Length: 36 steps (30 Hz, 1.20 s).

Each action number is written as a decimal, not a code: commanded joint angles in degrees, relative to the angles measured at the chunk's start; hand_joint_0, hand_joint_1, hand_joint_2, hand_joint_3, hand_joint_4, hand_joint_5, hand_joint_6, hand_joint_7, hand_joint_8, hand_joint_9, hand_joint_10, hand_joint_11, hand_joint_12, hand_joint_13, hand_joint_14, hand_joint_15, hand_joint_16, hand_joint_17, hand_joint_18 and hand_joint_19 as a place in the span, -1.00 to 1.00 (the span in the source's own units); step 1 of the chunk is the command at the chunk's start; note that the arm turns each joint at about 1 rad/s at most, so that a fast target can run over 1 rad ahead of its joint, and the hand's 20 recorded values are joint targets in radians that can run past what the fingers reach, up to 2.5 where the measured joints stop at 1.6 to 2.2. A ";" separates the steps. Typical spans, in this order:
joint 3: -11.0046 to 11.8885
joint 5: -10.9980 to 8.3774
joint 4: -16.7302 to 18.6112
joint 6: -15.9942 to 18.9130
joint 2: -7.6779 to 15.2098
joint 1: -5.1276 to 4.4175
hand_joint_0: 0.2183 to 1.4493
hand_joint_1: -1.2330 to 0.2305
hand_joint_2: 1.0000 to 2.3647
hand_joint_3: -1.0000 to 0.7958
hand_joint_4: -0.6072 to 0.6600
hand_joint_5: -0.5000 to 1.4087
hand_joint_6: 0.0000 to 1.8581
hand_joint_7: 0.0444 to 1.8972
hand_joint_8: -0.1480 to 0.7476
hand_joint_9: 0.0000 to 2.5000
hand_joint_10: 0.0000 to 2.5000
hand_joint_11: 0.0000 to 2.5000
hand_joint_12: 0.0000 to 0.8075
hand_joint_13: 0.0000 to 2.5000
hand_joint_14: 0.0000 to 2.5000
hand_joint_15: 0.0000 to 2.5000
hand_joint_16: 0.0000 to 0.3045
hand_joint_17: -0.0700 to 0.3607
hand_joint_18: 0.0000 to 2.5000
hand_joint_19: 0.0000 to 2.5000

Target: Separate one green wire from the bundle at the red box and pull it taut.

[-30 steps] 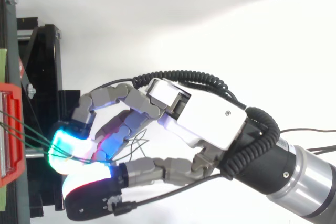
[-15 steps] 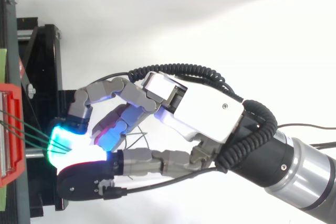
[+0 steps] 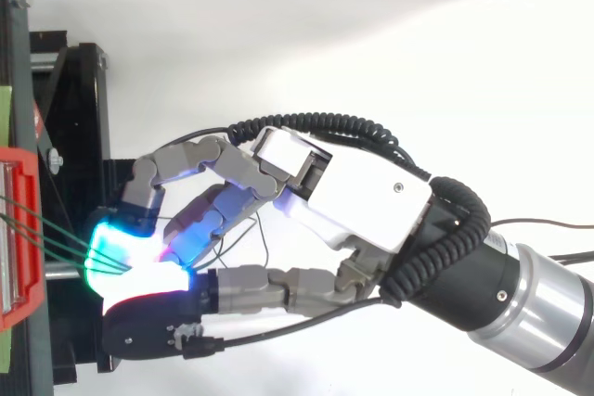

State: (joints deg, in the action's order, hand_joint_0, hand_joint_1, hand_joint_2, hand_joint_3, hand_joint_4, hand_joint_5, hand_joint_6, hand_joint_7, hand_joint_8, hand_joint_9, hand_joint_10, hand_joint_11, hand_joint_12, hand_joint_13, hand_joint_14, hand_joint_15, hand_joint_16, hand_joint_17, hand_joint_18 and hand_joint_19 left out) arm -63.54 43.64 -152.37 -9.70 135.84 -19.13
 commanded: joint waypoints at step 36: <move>-0.01 -0.05 -0.21 0.30 0.04 -0.12 -0.24 -0.49 -0.97 -0.15 -0.19 -0.68 -0.01 0.12 -0.06 -0.05 -0.98 -0.23 -0.16 -0.14 -0.98 -0.57 -0.71 -0.21 -0.28 -0.68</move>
State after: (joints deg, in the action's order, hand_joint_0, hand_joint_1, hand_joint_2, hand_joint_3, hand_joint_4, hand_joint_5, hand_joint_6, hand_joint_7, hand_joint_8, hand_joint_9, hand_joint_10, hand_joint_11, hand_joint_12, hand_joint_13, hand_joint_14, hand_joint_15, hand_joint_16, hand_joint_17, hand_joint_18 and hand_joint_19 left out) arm -63.54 43.59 -152.55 -9.40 135.83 -19.19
